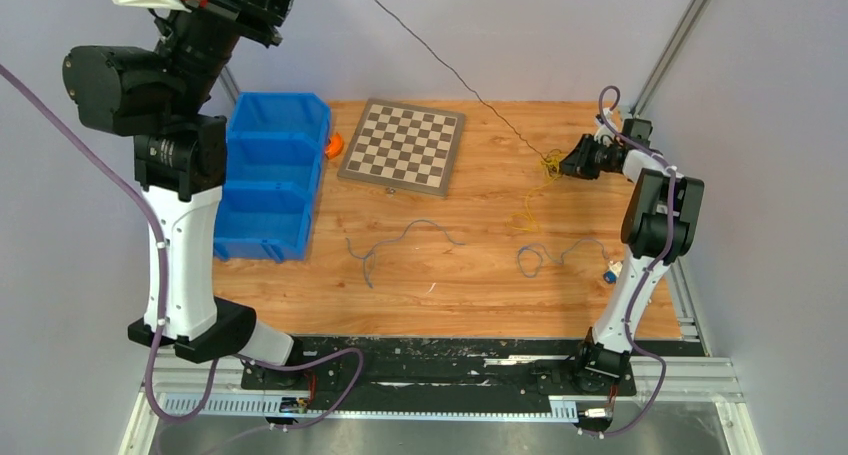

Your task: Untangle the cables

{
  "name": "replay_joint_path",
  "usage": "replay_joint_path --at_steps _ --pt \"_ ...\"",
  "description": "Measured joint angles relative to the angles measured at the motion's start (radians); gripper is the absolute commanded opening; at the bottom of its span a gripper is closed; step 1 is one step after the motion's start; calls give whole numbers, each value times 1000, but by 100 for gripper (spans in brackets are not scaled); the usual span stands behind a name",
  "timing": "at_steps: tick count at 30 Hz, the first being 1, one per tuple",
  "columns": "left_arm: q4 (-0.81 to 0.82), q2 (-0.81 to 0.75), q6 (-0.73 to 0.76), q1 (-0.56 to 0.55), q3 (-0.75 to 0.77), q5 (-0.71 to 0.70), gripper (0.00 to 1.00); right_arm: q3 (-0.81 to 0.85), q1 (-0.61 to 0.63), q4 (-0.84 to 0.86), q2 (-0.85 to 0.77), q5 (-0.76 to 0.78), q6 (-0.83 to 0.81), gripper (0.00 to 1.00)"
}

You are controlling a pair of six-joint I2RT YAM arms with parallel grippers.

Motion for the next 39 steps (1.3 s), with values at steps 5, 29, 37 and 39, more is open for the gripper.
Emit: replay_joint_path --at_steps 5,29,37,39 --pt "-13 19 11 27 98 -47 0 18 -5 1 14 25 -1 18" --pt "-5 -42 67 52 -42 -102 0 24 -27 -2 35 -47 22 0" --pt "-182 59 268 93 -460 -82 0 7 23 -3 -183 -197 81 0" --pt "-216 141 311 109 -539 -79 0 2 36 10 -246 -229 97 0"
